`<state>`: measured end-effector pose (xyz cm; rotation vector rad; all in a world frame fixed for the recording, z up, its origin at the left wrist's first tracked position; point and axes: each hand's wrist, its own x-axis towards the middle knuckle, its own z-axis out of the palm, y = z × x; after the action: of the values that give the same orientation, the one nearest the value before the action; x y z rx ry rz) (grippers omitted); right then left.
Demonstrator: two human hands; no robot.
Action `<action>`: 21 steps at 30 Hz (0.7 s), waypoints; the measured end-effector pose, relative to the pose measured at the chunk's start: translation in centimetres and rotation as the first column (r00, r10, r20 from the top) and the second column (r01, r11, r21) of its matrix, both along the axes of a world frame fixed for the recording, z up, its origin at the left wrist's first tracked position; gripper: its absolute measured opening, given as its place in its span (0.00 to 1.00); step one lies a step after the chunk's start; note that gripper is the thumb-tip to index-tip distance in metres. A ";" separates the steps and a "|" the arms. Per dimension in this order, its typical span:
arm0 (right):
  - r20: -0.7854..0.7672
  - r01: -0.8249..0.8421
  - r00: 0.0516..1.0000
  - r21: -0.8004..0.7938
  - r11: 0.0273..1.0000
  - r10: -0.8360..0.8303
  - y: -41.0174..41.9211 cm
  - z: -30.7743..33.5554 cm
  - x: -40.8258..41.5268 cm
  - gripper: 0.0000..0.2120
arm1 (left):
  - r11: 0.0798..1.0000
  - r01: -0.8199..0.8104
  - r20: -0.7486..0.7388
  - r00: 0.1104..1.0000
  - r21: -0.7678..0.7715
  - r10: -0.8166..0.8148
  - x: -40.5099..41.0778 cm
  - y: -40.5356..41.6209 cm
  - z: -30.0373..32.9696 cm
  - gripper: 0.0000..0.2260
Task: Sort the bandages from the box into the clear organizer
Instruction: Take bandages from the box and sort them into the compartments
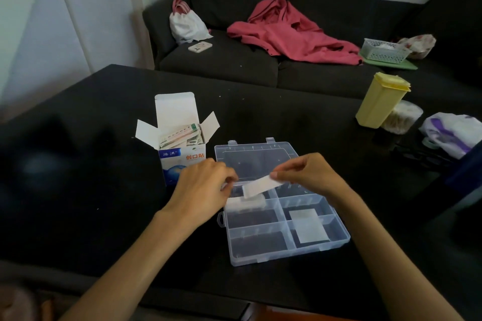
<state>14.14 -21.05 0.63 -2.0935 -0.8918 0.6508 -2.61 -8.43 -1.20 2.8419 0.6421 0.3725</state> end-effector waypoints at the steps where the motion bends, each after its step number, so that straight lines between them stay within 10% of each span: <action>1: -0.014 -0.011 1.000 -0.003 1.000 0.011 0.4 -0.3 -0.4 0.02 | 1.000 -0.021 0.043 0.999 -0.023 0.022 -0.3 0.0 0.1 0.09; 11: 0.514 -0.082 0.844 -0.160 0.984 0.154 2.8 -4.0 -2.9 0.06 | 0.989 -0.018 -0.210 0.978 -0.147 -0.014 -1.6 0.1 -0.5 0.19; 21: 0.336 -0.069 0.931 -0.219 0.973 0.142 1.8 -3.7 -0.2 0.05 | 0.982 -0.013 -0.297 0.954 -0.191 -0.045 0.5 0.8 -1.3 0.19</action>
<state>13.98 -19.25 -3.05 -2.4065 -1.1853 0.4438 -2.09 -7.58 -2.51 2.7365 0.6669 -0.1242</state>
